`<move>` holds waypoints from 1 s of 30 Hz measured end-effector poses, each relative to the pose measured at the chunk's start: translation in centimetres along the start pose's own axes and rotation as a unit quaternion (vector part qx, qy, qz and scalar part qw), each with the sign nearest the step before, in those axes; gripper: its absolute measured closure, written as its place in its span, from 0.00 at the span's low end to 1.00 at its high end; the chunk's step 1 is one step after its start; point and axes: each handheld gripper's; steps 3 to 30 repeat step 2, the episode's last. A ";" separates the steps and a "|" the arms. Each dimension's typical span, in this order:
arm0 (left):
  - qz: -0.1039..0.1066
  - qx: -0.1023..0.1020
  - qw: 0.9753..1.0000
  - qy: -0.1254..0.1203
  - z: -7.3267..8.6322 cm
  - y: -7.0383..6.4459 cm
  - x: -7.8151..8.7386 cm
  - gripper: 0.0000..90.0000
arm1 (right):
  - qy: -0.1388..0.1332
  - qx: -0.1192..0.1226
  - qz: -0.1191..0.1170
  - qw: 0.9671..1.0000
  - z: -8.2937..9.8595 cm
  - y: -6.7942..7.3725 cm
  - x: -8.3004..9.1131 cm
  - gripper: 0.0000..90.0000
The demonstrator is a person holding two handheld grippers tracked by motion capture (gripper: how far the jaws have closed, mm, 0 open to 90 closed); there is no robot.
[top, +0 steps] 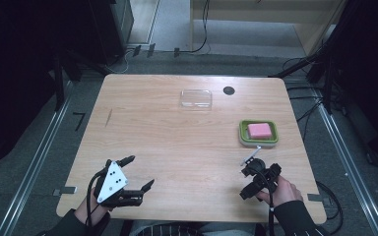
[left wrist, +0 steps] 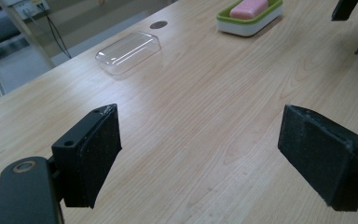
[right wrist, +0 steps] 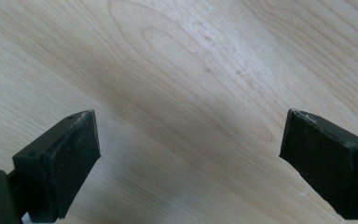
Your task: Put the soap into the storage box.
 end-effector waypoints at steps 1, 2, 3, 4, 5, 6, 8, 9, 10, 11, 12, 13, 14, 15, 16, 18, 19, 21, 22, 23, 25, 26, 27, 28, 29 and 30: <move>0.000 0.000 1.000 0.000 0.0 0.0 0.0 0.16 | 0.000 -0.001 0.000 1.000 0.1 0.0 0.0 0.06; 0.000 0.000 1.000 0.001 0.0 0.0 0.0 0.16 | 0.002 -0.002 0.001 1.000 0.3 0.0 -0.1 0.06; 0.000 0.000 1.000 0.001 0.0 0.0 0.0 0.16 | 0.002 -0.002 0.001 1.000 0.3 0.0 -0.1 0.06; 0.000 0.000 1.000 0.001 0.0 0.0 0.0 0.16 | 0.002 -0.002 0.001 1.000 0.3 0.0 -0.1 0.06; 0.000 0.000 1.000 0.001 0.0 0.0 0.0 0.16 | 0.002 -0.002 0.001 1.000 0.3 0.0 -0.1 0.06; 0.000 0.000 1.000 0.001 0.0 0.0 0.0 0.16 | 0.002 -0.002 0.001 1.000 0.3 0.0 -0.1 0.06; 0.000 0.000 1.000 0.001 0.0 0.0 0.0 0.16 | 0.002 -0.002 0.001 1.000 0.3 0.0 -0.1 0.06; 0.000 0.000 1.000 0.001 0.0 0.0 0.0 0.16 | 0.002 -0.002 0.001 1.000 0.3 0.0 -0.1 0.06; 0.000 0.000 1.000 0.001 0.0 0.0 0.0 0.16 | 0.002 -0.002 0.001 1.000 0.3 0.0 -0.1 0.06; 0.000 0.000 1.000 0.001 0.0 0.0 0.0 0.16 | 0.002 -0.002 0.001 1.000 0.3 0.0 -0.1 0.06; 0.000 0.000 1.000 0.001 0.0 0.0 0.0 0.16 | 0.002 -0.002 0.001 1.000 0.3 0.0 -0.1 0.06; 0.000 0.000 1.000 0.001 0.0 0.0 0.0 0.16 | 0.002 -0.002 0.001 1.000 0.3 0.0 -0.1 0.06; 0.000 0.000 1.000 0.001 0.0 0.0 0.0 0.16 | 0.002 -0.002 0.001 1.000 0.3 0.0 -0.1 0.06; 0.000 0.000 1.000 0.001 0.0 0.0 0.0 0.16 | 0.002 -0.002 0.001 1.000 0.3 0.0 -0.1 0.06; 0.000 0.000 1.000 0.001 0.0 0.0 0.0 0.16 | 0.002 -0.002 0.001 1.000 0.3 0.0 -0.1 0.06; 0.000 0.000 1.000 0.001 0.0 0.0 0.0 0.16 | 0.002 -0.002 0.001 1.000 0.3 0.0 -0.1 0.06; 0.000 0.000 1.000 0.001 0.0 0.0 0.0 0.16 | 0.002 -0.002 0.001 1.000 0.3 0.0 -0.1 0.06; 0.000 0.000 1.000 0.001 0.0 0.0 0.0 0.16 | 0.002 -0.002 0.001 1.000 0.3 0.0 -0.1 0.06; 0.000 0.000 1.000 0.001 0.0 0.0 0.0 0.16 | 0.002 -0.002 0.001 1.000 0.3 0.0 -0.1 0.06; 0.000 0.000 1.000 0.001 0.0 0.0 0.0 0.16 | 0.002 -0.002 0.001 1.000 0.3 0.0 -0.1 0.06; 0.000 0.000 1.000 0.001 0.0 0.0 0.0 0.16 | 0.002 -0.002 0.001 1.000 0.3 0.0 -0.1 0.06; 0.000 0.000 1.000 0.001 0.0 0.0 0.0 0.16 | 0.002 -0.002 0.001 1.000 0.3 0.0 -0.1 0.06; 0.000 0.000 1.000 0.001 0.0 0.0 0.0 0.16 | 0.002 -0.002 0.001 1.000 0.3 0.0 -0.1 0.06; 0.000 0.000 1.000 0.001 0.0 0.0 0.0 0.16 | 0.002 -0.002 0.001 1.000 0.3 0.0 -0.1 0.06; 0.000 0.000 1.000 0.001 0.0 0.0 0.0 0.16 | 0.002 -0.002 0.001 1.000 0.3 0.0 -0.1 0.06; 0.000 0.000 1.000 0.001 0.0 0.0 0.0 0.16 | 0.002 -0.002 0.001 1.000 0.3 0.0 -0.1 0.06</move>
Point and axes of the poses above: each handheld gripper's, and its own axes: x roughly backward along the jaws, z roughly out of its underside, y roughly to its left, and after that the axes turned 4 degrees about -x, right-handed
